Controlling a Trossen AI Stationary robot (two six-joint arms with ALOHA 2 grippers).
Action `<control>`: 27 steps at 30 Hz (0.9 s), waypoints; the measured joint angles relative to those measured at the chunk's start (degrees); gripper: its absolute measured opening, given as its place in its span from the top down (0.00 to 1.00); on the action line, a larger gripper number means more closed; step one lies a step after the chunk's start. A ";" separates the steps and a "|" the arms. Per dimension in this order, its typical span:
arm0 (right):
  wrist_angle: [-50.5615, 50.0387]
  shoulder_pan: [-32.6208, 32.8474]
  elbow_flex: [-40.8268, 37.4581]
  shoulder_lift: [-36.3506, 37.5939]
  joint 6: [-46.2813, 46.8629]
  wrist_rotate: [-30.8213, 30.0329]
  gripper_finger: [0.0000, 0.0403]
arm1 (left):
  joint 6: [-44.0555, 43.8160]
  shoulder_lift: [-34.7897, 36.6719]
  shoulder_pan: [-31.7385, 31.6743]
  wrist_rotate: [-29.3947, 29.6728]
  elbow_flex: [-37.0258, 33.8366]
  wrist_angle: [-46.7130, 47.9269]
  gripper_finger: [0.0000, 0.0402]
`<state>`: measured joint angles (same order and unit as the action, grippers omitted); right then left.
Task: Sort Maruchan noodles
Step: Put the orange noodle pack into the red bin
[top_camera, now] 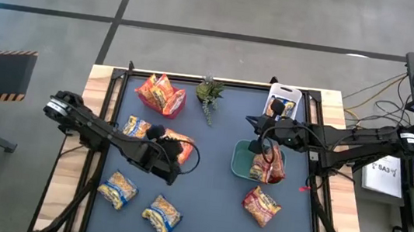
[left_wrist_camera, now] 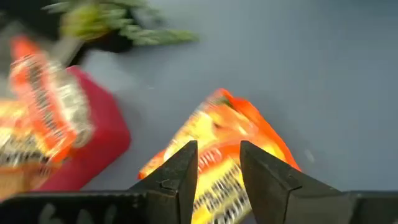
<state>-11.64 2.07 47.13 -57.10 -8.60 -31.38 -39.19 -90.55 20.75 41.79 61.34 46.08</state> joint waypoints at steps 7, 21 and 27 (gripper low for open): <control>0.02 0.00 -0.07 0.00 0.00 0.07 0.98 | 17.32 4.79 0.32 -8.27 -2.02 -0.40 0.88; -0.03 0.00 -0.12 0.00 -0.30 0.07 0.98 | 13.49 15.06 -5.44 -9.97 -27.80 -27.37 1.00; -0.04 0.00 -0.17 0.00 -0.39 0.06 0.98 | 9.66 13.41 -6.40 -9.08 -30.85 -30.03 1.00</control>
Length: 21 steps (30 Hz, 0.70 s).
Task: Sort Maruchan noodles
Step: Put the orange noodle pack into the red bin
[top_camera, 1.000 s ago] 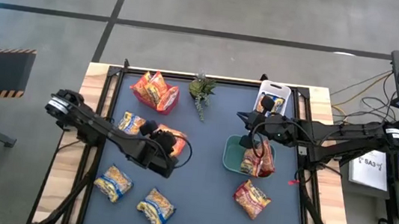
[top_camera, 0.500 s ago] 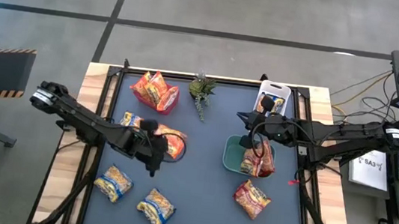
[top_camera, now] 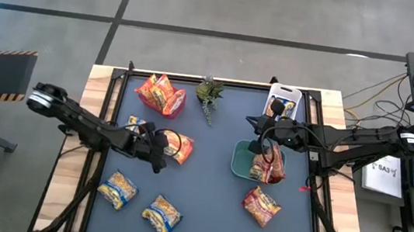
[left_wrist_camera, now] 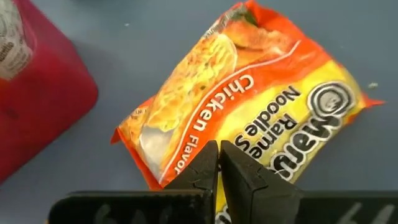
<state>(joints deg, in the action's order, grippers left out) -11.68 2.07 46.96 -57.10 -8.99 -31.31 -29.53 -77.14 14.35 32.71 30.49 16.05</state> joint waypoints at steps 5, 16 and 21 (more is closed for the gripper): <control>0.00 -0.01 -0.03 0.00 -0.01 -0.02 0.98 | -1.66 -3.24 0.02 1.25 0.01 -5.66 1.00; -0.03 -0.01 -0.24 0.00 0.00 0.18 0.98 | 5.19 -8.37 0.09 -7.49 5.07 -15.49 1.00; -0.03 0.00 -0.24 0.00 0.00 0.24 0.98 | 12.82 -6.15 0.10 -14.34 7.93 -14.12 1.00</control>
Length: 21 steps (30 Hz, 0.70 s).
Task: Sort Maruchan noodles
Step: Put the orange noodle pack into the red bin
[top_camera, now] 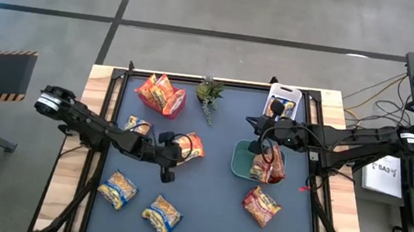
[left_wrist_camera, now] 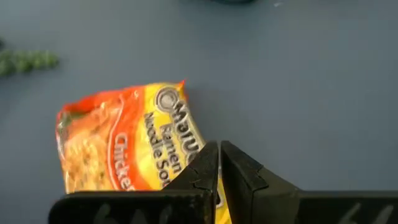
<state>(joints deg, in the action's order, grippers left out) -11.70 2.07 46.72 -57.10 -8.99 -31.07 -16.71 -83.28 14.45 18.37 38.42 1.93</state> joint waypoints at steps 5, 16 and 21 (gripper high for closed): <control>-0.02 0.00 -0.04 0.00 0.00 0.00 0.98 | 0.39 2.37 -2.07 -0.42 2.78 8.48 0.98; 0.03 0.00 -0.15 0.00 0.37 0.02 0.98 | -0.28 4.17 -8.11 -1.40 0.12 11.94 0.68; 0.51 -0.11 -0.16 0.00 3.65 5.27 0.98 | 1.67 4.04 -10.03 -0.94 -3.76 5.85 0.55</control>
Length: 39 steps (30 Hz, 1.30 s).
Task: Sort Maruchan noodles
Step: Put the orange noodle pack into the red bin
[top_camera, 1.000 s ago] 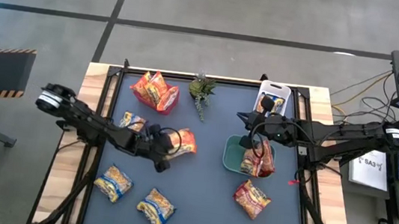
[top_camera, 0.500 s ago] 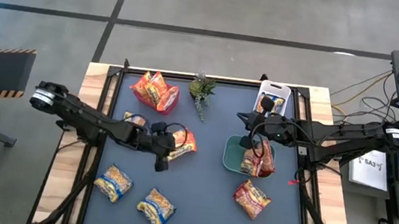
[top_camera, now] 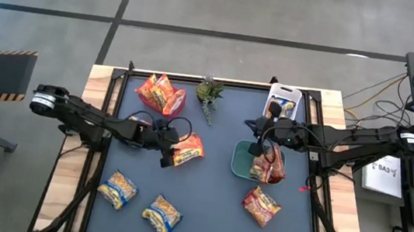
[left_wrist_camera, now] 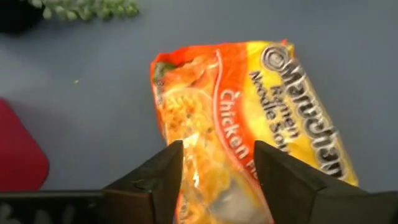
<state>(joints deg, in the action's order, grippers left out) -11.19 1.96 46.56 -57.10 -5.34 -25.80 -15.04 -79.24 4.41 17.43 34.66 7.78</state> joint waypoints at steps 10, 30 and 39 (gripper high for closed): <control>13.77 -0.02 1.83 -9.34 6.28 10.90 0.98 | 7.30 2.50 -3.19 0.00 -3.74 -3.85 0.50; 6.48 -1.39 27.22 -46.20 13.94 20.07 0.98 | 8.03 18.11 -3.40 0.11 -13.26 -7.93 0.55; 4.48 -1.38 33.09 -55.67 13.93 22.91 0.98 | 6.93 17.41 -3.40 0.15 -16.17 -11.22 0.55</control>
<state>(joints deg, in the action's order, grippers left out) -6.72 0.58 79.65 -112.77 8.59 -2.89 -8.12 -61.82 1.02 17.58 18.48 -3.44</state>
